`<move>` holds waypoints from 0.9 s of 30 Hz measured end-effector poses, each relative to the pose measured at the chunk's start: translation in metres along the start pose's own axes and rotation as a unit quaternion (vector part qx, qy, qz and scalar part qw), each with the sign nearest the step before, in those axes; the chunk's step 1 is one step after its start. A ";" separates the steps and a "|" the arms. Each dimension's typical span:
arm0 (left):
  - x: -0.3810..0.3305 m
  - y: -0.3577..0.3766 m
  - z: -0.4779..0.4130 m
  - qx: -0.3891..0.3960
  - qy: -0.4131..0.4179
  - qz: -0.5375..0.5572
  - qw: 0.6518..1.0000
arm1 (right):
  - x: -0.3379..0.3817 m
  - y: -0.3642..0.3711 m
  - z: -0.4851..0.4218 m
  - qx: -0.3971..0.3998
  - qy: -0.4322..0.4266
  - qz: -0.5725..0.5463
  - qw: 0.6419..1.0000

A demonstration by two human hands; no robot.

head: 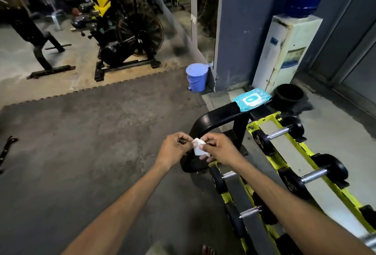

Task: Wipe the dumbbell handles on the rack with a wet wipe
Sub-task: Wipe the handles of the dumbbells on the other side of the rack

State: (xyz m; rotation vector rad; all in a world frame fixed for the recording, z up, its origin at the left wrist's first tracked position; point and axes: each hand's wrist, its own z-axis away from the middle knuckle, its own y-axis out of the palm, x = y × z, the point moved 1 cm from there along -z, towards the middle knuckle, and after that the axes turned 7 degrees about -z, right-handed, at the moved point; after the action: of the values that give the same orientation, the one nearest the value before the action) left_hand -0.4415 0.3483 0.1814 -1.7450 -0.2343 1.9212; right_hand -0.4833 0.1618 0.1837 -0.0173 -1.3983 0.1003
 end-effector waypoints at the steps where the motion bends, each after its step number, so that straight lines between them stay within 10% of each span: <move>1: 0.002 0.000 -0.020 0.006 -0.002 0.001 1.000 | -0.005 -0.007 -0.017 -0.016 0.001 0.006 1.000; 11: 0.064 0.043 -0.212 0.161 -0.018 -0.057 0.985 | -0.089 -0.060 -0.142 -0.200 0.058 -0.009 0.978; 27: 0.176 0.170 -0.292 0.440 -0.002 -0.260 0.860 | -0.289 -0.087 -0.150 -0.395 0.245 0.083 0.881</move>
State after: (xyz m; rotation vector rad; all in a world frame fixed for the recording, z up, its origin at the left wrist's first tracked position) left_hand -0.2090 0.2271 -0.0956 -0.9250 0.1547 1.2986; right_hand -0.3795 0.0585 -0.1202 -0.7947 -0.8446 -0.3227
